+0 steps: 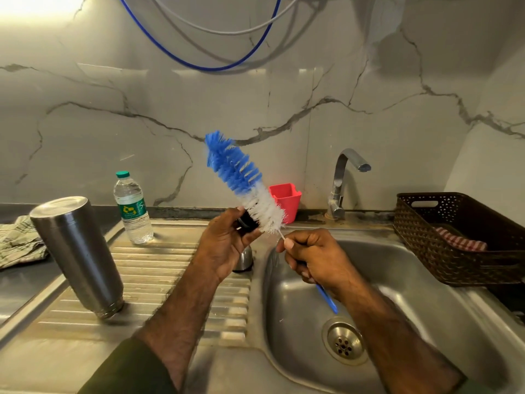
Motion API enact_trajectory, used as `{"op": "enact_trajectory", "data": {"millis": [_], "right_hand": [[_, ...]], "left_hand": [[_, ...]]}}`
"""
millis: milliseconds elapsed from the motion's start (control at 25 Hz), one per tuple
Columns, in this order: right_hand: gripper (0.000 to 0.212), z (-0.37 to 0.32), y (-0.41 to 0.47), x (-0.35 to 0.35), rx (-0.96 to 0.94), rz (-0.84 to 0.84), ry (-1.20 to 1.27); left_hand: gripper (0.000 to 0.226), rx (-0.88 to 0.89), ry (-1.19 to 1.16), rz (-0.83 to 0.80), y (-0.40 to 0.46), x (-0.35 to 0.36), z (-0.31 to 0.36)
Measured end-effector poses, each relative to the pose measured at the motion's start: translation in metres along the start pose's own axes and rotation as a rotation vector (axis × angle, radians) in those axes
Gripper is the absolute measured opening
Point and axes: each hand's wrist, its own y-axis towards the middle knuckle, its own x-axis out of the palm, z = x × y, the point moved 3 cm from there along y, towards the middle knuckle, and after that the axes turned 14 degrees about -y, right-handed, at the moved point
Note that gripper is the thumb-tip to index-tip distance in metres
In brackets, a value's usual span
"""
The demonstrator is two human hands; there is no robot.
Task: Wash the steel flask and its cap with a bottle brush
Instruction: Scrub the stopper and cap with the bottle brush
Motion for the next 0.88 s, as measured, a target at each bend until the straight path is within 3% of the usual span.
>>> {"op": "enact_trajectory", "data": {"millis": [80,280,520,720,880], "right_hand": [[0.028,-0.003,0.0,0.003,-0.007,0.032,0.06],[0.031,0.001,-0.004,-0.008,0.082,-0.018,-0.007],[0.032,0.001,0.007,-0.009,0.091,0.118,0.042],[0.032,0.005,-0.002,-0.018,0.144,-0.042,-0.039],[0.031,0.004,0.005,-0.011,0.112,0.05,0.003]], "left_hand": [[0.017,-0.001,-0.028,-0.02,-0.002,0.002,0.006],[0.024,0.076,-0.178,-0.018,0.01,-0.014,0.02],[0.032,-0.036,0.085,-0.195,0.001,0.002,-0.003],[0.032,0.054,-0.102,-0.055,0.009,-0.01,0.014],[0.036,-0.035,-0.005,-0.123,0.0,-0.001,0.0]]}}
